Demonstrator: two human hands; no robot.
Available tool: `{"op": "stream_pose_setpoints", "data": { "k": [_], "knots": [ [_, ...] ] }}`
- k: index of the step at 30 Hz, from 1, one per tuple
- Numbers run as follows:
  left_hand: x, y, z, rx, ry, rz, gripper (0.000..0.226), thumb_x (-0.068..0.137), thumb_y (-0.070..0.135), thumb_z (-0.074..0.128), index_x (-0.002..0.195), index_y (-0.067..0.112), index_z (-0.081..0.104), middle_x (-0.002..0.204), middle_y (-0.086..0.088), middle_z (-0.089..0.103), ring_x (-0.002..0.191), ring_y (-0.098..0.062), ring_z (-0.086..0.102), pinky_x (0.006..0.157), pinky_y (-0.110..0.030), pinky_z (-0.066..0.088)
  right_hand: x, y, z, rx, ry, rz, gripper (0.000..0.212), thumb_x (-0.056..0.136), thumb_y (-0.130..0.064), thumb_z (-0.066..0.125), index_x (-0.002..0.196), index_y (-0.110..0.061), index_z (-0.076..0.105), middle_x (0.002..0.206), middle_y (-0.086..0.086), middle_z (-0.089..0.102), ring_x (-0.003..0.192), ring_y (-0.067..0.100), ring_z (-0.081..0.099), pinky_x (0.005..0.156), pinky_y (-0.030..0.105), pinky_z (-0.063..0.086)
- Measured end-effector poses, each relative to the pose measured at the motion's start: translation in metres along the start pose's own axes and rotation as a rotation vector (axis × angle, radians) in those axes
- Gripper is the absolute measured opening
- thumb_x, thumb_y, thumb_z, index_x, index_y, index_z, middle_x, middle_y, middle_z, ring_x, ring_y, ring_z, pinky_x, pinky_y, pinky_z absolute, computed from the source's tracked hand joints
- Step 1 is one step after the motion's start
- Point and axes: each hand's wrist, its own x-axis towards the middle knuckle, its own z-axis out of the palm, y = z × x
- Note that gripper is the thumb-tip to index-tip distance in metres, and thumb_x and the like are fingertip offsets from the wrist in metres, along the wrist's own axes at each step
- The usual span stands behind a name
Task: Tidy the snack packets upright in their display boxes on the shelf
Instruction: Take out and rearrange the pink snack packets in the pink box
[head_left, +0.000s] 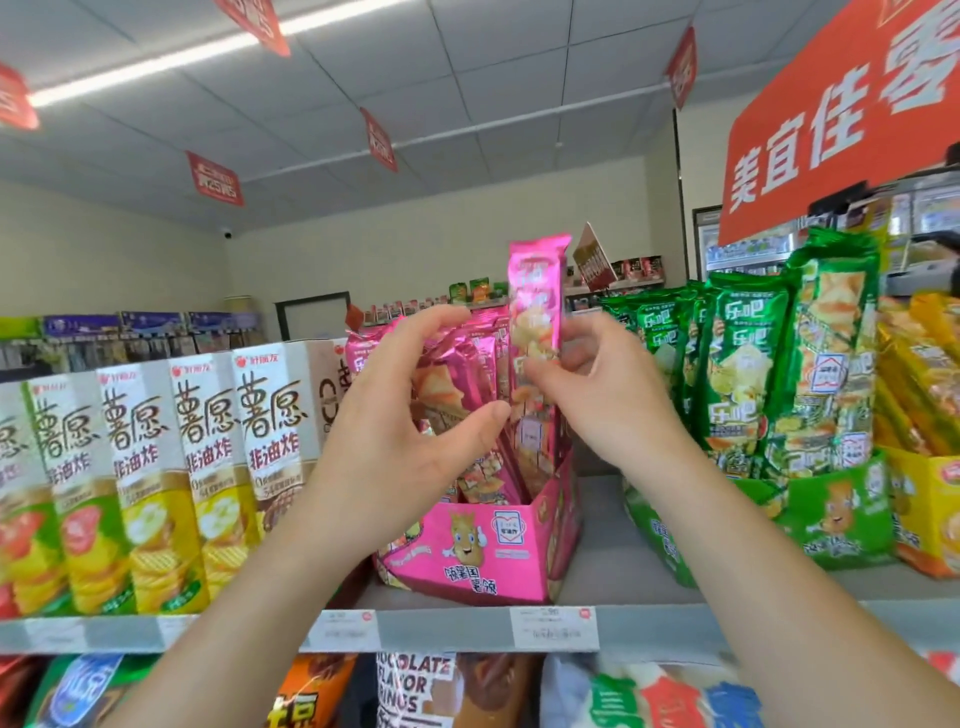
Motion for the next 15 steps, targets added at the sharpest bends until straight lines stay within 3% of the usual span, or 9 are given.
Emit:
{"op": "stream_pose_setpoints", "data": {
  "k": [5,9,11,15],
  "knots": [
    [0.001,-0.006,-0.001,-0.058,0.026,0.018,0.058,0.081,0.044,0.072,0.132,0.033,0.048,0.109,0.017,0.053,0.085,-0.004,0.061,0.081,-0.022,0.053,0.000,-0.029,-0.018,0.234,0.181,-0.227,0.027,0.089,-0.027,0.068,0.108,-0.029,0.048,0.098,-0.015,0.062,0.086,-0.006,0.060,0.075,0.011,0.048],
    [0.000,-0.007,-0.006,-0.092,0.065,0.029,0.047,0.084,0.045,0.062,0.128,0.033,0.050,0.120,0.012,0.053,0.110,-0.010,0.056,0.093,-0.038,0.052,-0.021,-0.047,-0.035,0.386,0.261,-0.434,0.024,0.100,-0.023,0.051,0.124,-0.022,0.044,0.107,-0.008,0.063,0.091,0.010,0.064,0.083,0.039,0.054],
    [-0.003,-0.001,-0.011,-0.033,0.143,0.097,0.036,0.088,0.039,0.056,0.122,0.031,0.052,0.117,0.015,0.052,0.113,-0.013,0.054,0.092,-0.042,0.051,-0.037,-0.048,-0.044,0.409,0.223,-0.418,0.026,0.104,-0.029,0.041,0.128,-0.021,0.047,0.101,-0.012,0.062,0.089,0.017,0.066,0.079,0.042,0.057],
    [-0.027,0.023,-0.012,0.037,0.275,0.265,0.016,0.093,0.022,0.053,0.103,0.027,0.063,0.097,0.017,0.058,0.082,-0.007,0.058,0.071,-0.017,0.045,-0.086,-0.035,-0.056,0.454,-0.035,-0.212,0.023,0.099,-0.042,0.042,0.110,-0.042,0.062,0.075,-0.009,0.069,0.057,0.007,0.067,0.050,0.018,0.052]
  ]
}}
